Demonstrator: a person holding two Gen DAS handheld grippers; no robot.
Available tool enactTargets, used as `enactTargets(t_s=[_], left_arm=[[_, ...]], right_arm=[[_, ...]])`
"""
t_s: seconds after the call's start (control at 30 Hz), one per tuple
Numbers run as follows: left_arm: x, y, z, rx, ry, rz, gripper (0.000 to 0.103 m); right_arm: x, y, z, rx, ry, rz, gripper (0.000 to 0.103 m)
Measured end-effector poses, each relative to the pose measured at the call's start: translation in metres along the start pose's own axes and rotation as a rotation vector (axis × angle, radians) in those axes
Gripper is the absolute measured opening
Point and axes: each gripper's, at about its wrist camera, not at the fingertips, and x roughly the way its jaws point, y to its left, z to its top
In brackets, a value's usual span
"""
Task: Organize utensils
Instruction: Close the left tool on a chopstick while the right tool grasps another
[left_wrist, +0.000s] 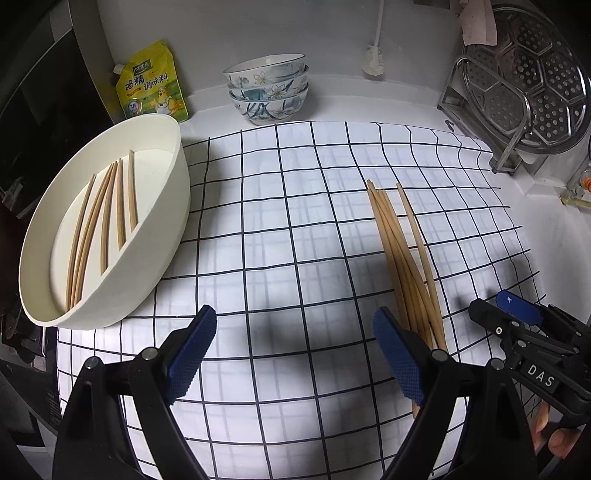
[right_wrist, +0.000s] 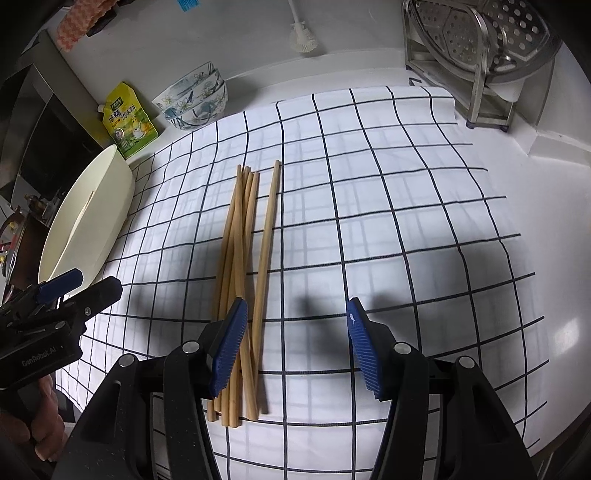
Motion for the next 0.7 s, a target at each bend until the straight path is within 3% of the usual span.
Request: enactTargets(t_s=[0.57,0.7], left_arm=[[0.020,-0.001,-0.011,-0.005,0.046,-0.001,0.085],[0.022,0.001,-0.012,-0.012,0.051,-0.001,0.085]], right_arm=[[0.024,0.009,0.000,-0.052,0.036,-0.018,0.054],[0.031,0.017,0.003,-0.095,0.040,-0.056,0.054]])
